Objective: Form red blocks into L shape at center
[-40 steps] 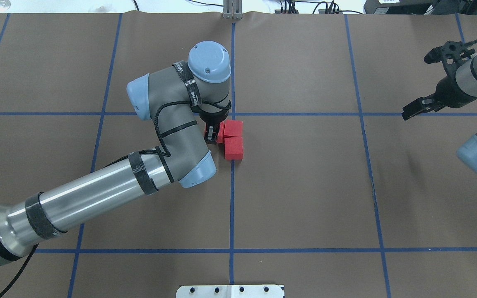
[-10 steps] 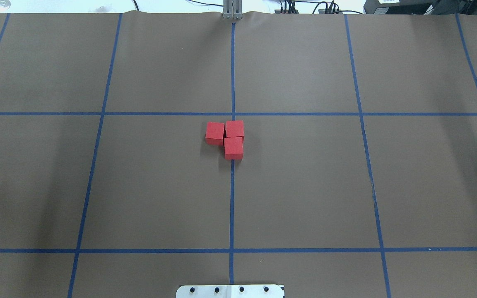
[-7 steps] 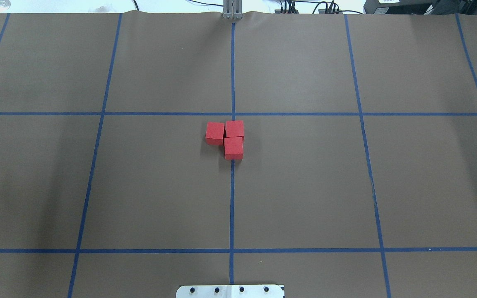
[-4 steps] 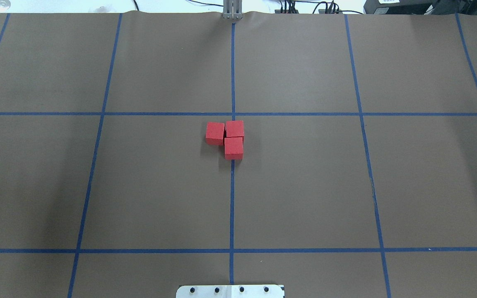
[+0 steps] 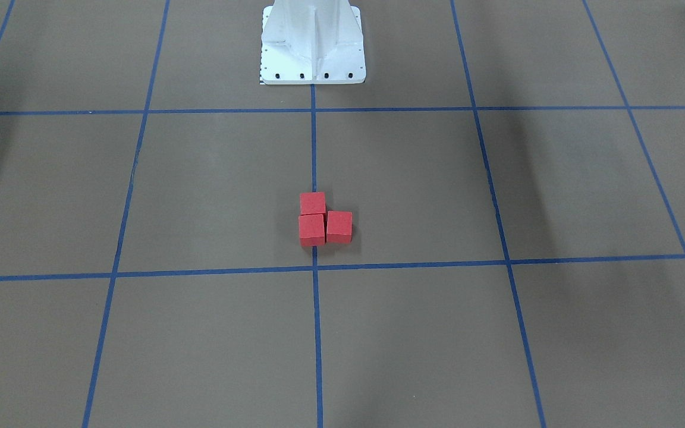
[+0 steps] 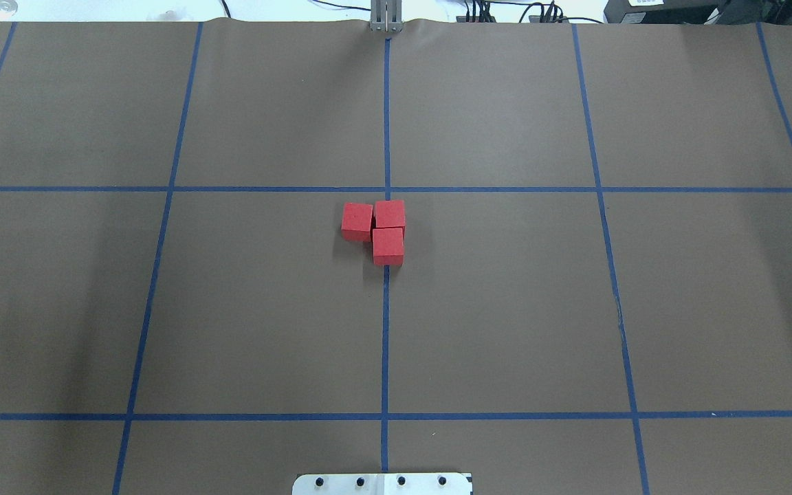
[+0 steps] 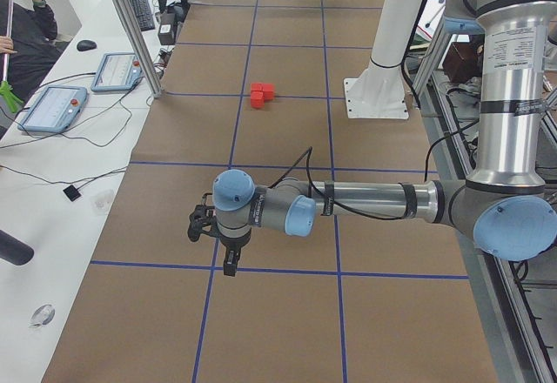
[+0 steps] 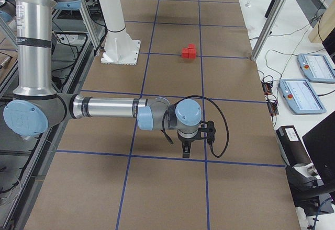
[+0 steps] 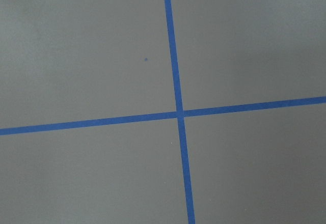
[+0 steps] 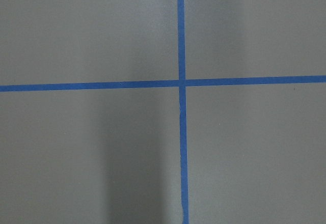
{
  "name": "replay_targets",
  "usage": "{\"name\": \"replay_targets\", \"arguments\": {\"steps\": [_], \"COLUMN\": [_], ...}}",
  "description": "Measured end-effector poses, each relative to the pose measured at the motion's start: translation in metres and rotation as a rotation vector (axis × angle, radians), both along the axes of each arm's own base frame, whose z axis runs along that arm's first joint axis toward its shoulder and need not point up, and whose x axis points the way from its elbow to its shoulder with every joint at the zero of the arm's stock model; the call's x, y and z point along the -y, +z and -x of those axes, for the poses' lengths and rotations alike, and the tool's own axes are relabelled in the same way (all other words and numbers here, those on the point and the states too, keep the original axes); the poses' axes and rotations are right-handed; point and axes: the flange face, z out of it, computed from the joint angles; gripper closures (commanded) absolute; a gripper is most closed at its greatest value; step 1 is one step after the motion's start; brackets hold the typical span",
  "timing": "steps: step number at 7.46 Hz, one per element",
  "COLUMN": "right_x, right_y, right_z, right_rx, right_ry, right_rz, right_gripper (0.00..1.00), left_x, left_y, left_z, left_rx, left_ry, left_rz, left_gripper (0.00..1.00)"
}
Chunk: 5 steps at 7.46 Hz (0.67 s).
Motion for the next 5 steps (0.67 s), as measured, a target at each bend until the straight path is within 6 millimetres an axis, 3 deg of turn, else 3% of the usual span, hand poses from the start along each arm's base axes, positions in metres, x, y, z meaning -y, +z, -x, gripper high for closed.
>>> {"name": "replay_targets", "arguments": {"steps": [5], "right_x": [0.009], "right_y": [-0.006], "right_z": [0.028], "right_rx": [-0.011], "right_ry": [-0.058], "right_rz": [-0.015], "right_gripper": [0.01], "left_x": [-0.004], "left_y": [0.004], "left_z": [0.000], "left_rx": [-0.002], "left_ry": [0.001], "left_rz": [0.013], "left_gripper": [0.00]}}
